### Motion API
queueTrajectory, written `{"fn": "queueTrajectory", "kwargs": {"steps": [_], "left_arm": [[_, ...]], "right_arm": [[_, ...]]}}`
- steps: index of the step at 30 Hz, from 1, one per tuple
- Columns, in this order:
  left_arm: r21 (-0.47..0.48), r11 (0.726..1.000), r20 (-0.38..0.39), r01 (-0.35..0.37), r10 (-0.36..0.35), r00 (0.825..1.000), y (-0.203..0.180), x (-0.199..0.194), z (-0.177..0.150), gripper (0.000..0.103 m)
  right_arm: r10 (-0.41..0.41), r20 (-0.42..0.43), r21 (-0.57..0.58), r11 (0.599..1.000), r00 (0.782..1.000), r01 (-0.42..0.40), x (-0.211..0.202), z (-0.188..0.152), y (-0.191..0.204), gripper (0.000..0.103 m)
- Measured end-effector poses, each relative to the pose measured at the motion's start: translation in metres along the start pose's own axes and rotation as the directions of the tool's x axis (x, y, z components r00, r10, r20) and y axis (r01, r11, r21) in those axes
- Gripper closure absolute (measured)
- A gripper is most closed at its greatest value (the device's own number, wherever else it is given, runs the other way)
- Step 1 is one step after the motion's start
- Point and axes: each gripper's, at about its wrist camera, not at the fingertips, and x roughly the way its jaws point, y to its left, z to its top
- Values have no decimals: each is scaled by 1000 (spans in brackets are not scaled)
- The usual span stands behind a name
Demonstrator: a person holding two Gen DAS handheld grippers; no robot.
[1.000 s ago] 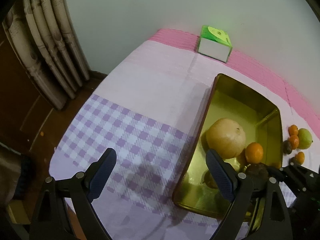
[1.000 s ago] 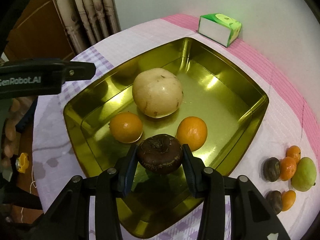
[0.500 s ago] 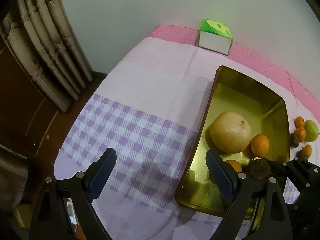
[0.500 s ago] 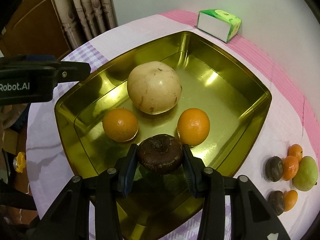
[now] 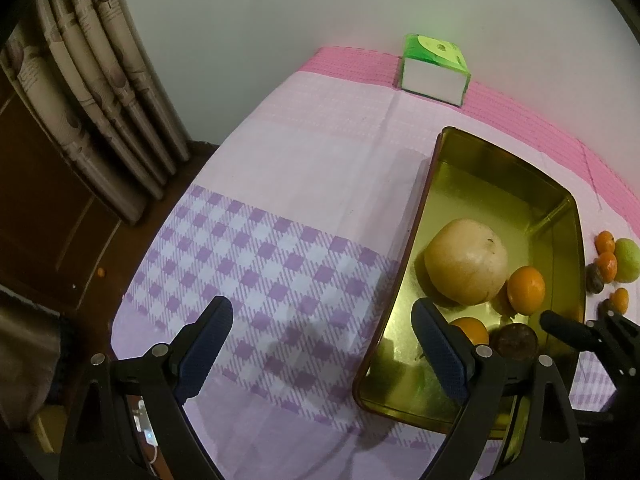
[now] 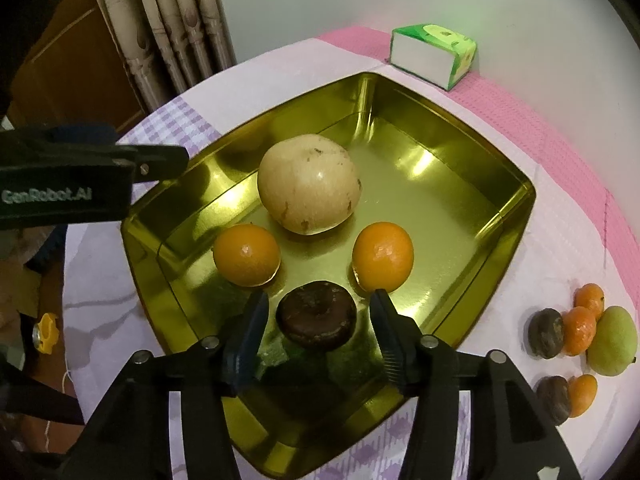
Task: Organize fruits
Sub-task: 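Carry the dark brown fruit in the right gripper into the tin and open, then move the right tool to the yellow orange and close on it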
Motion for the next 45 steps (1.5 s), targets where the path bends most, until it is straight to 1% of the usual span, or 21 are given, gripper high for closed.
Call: {"fn": "queueTrajectory", "kwargs": {"steps": [6,8,14,17,22,27,30,33,37,42,45], "left_arm": [[10,1000,-5,-1,1,1000,0,0,0,12],[12,1000,-2,0,0,1000,-1,0,-1,12],[26,1000,12,-13,12,1000,-5,-2,-1,12],[31,999,10,-17,17,1000,-7,-2,-1,12],[27,1000,7,-16,15,1000,-8,-2,-2,12],[24,1000,2,-15,15,1000,-7,-2,-3,12],[16,1000,-4,1,-1,1000,-5,-2,-3,12],[15,1000,1,9,-9,1000,-5,-3,-3,12],[27,1000,5,6,-6,1000,-8,-2,-3,12],[42,999,8,-1,0,1000,-11,-2,-3,12],[44,999,14,6,-7,1000,-13,-3,-3,12]], "right_arm": [[6,44,28,1000,999,-7,-20,1,-5,51],[4,63,42,999,998,-6,-29,0,-8,49],[-32,91,110,994,995,22,-49,-15,-35,46],[-69,83,169,984,994,54,-55,-28,-60,46],[-135,63,304,946,989,110,-67,-54,-113,46],[-212,36,388,903,977,182,-78,-77,-155,46],[-238,19,424,882,971,208,-81,-89,-173,46],[-253,3,441,869,967,226,-79,-97,-184,46],[-253,-13,452,861,967,231,-73,-99,-192,47],[-255,-24,456,857,967,238,-64,-96,-198,50],[-258,-30,471,848,966,241,-60,-96,-205,51]]}}
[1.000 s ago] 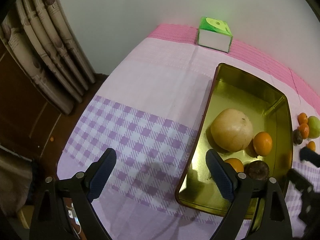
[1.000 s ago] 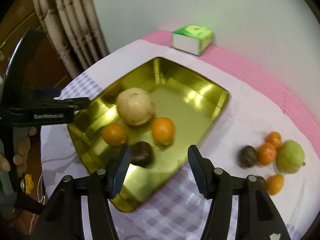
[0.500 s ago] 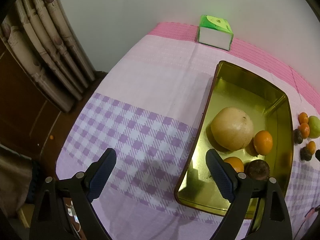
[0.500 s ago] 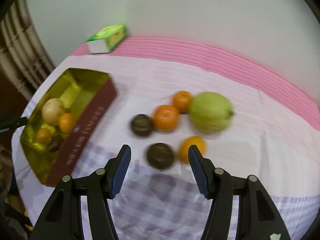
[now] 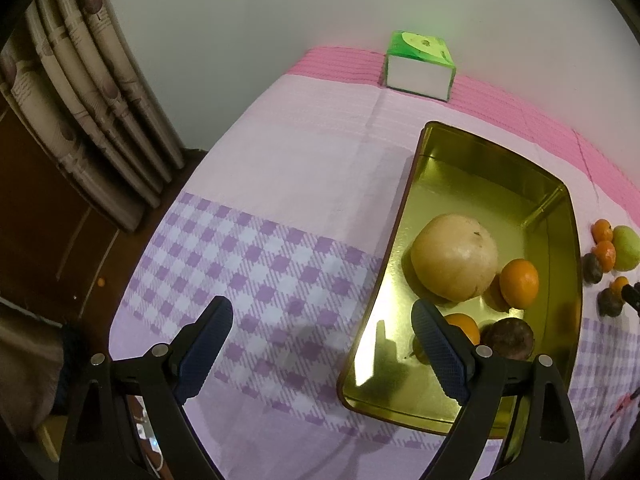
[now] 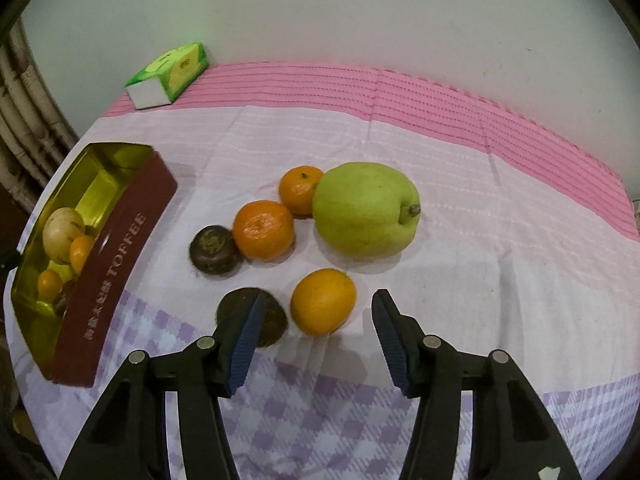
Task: Organize fruits
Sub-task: 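Move the right tool to the yellow orange and close on it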
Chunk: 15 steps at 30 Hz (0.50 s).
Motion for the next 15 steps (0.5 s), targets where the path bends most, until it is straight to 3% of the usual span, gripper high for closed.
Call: {"fn": "queueTrajectory", "kwargs": {"steps": [15], "left_arm": [[51,999,24,-8,7,1000,-25,-13,1,12]], "right_arm": [[35,-41,46,998,999,-33,29,-5,-9,59]]}}
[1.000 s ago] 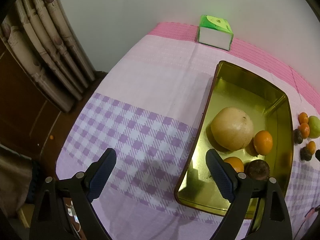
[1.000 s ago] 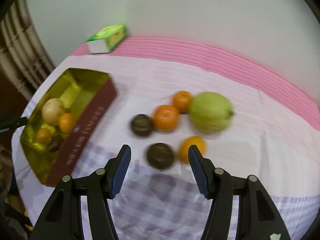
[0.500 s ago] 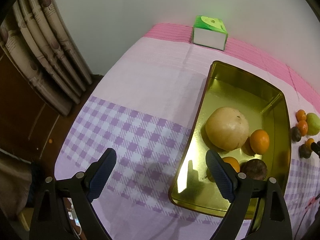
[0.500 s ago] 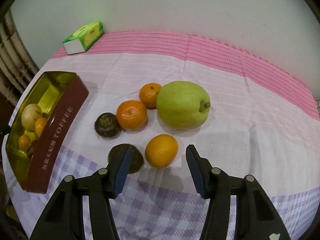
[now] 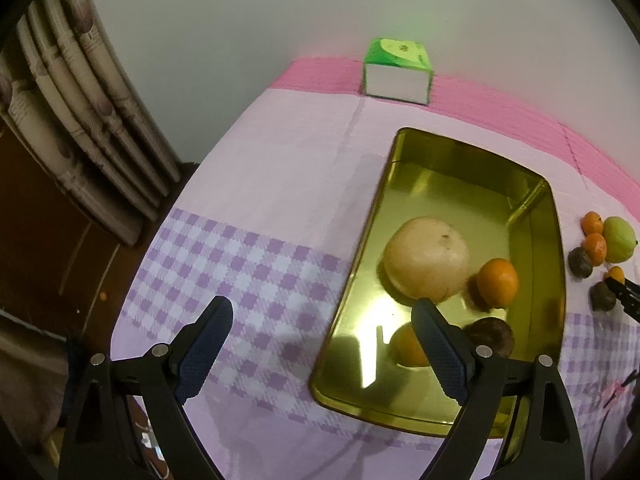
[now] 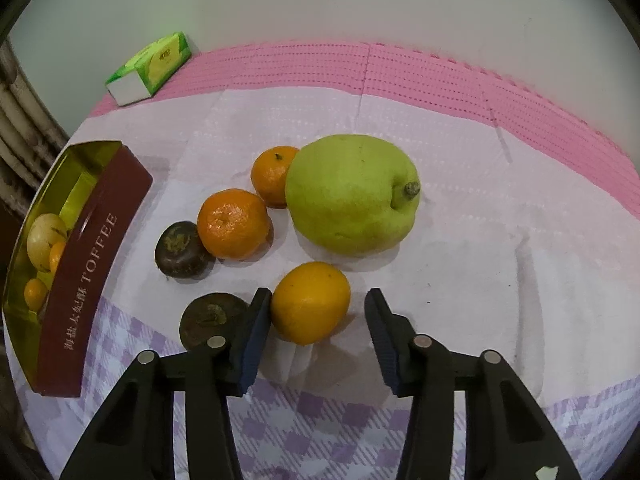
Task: Organize fruits
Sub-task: 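Move the right tool to the yellow orange and close on it, then move the left tool to a dark brown fruit and grasp it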
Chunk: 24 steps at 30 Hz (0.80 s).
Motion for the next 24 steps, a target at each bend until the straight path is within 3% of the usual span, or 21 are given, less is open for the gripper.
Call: {"fn": "queueTrajectory", "kwargs": {"steps": [13,20,24], "left_arm": [[127,987,-18,103,-102,995,-81,-14,3,12],[252,948,-41,194,-190,981,-151,-19,1,12],[307,915,-77,263,-252,965,-193,-17,-3,12]], "right_arm": [[16,26,-44,999,1000,-15,-5,-14,-6,66],[-38,31,-40,998,999,39,-15,-29,-30,66],[-66,29,-8,998,997,67,-23,-40,-53,66]]}}
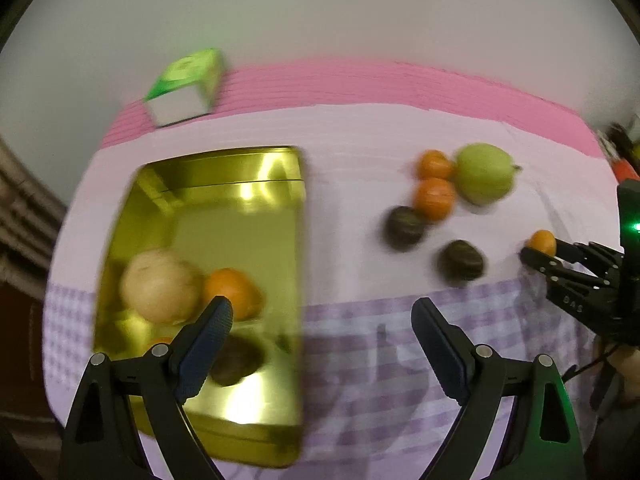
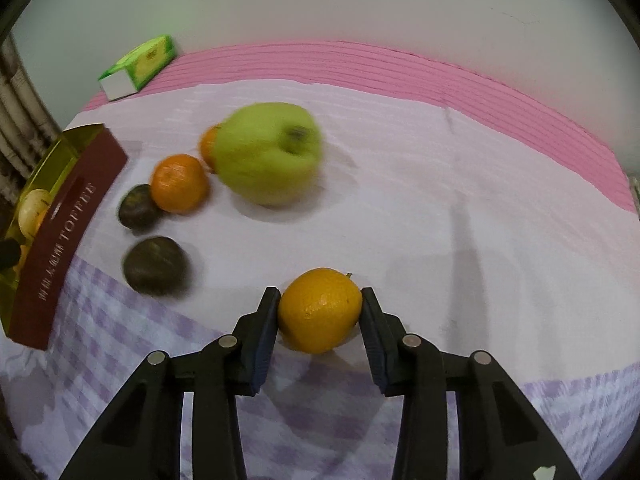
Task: Organize fruits
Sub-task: 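Move the left tool to a dark brown fruit and grasp it, then carry the dark brown fruit in the left gripper into the tin and open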
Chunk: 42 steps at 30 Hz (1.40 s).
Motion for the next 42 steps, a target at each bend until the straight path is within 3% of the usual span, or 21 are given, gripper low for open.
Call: {"fn": "queueTrajectory", "kwargs": {"steps": [5,19,28,34,42], "left_arm": [[53,997,-28,63,-62,998,-40,17,9,12],[98,992,-87,75,-67,994,-86,57,27,16],[79,992,-131,99,-88,987,-91,78,30,36],[74,988,-141,139,-127,982,-94,82,29,57],[74,989,-124,125,-115,986,-86,73,20,58]], "right_arm": [[-13,1,60,998,1000,13,-7,-13,-30,66],[42,37,117,992,998,-46,-10,-22,-50,66],[43,39,112,993,998,-48,-9,-22,-50,66],[41,38,110,993,998,-45,-9,-22,-49,66],[29,38,103,994,999,-33,-9,-21,-47,66]]}}
